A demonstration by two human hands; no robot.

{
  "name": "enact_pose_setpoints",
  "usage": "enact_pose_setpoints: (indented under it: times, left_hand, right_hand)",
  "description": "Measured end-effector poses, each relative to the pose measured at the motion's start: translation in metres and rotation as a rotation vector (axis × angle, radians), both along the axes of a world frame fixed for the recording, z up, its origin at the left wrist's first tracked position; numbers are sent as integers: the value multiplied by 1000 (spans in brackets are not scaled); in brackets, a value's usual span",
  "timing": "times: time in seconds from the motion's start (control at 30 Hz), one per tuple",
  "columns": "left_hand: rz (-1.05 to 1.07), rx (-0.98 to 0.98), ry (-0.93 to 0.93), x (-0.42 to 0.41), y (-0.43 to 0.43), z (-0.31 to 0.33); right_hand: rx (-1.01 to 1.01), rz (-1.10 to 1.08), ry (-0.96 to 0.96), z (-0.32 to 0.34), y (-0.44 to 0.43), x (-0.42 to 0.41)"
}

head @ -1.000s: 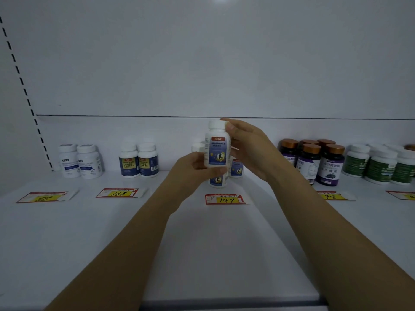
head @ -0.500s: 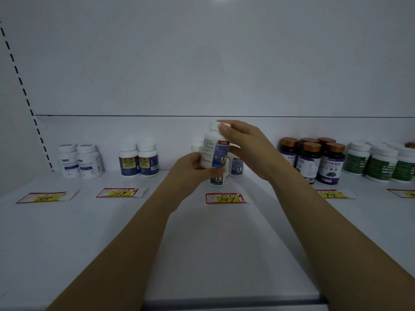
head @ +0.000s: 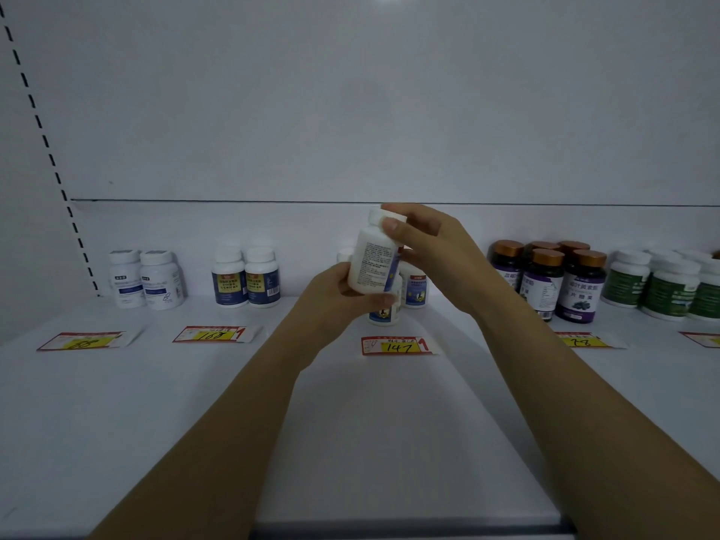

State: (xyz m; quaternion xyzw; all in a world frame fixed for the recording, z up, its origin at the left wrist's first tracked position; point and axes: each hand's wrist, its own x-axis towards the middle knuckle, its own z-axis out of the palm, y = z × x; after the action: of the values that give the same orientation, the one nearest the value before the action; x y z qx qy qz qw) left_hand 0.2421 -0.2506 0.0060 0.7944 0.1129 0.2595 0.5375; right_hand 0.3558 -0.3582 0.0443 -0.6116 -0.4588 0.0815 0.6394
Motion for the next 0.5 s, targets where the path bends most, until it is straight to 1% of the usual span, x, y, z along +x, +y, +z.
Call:
enact_pose_setpoints:
  times: [0.1, 0.17, 0.33, 0.5]
  left_hand:
    - [76, -4, -46, 1, 1, 0]
    - [89, 20, -40, 1, 0, 1]
    - [2, -34, -4, -1, -2, 4]
    - [-9, -52, 12, -2, -2, 4]
  right_hand:
    - [-12, -1, -28, 0, 1, -3]
    - [-17, -19, -49, 0, 1, -3]
    - [15, -13, 22, 2, -2, 2]
    - [6, 1, 68, 1, -1, 4]
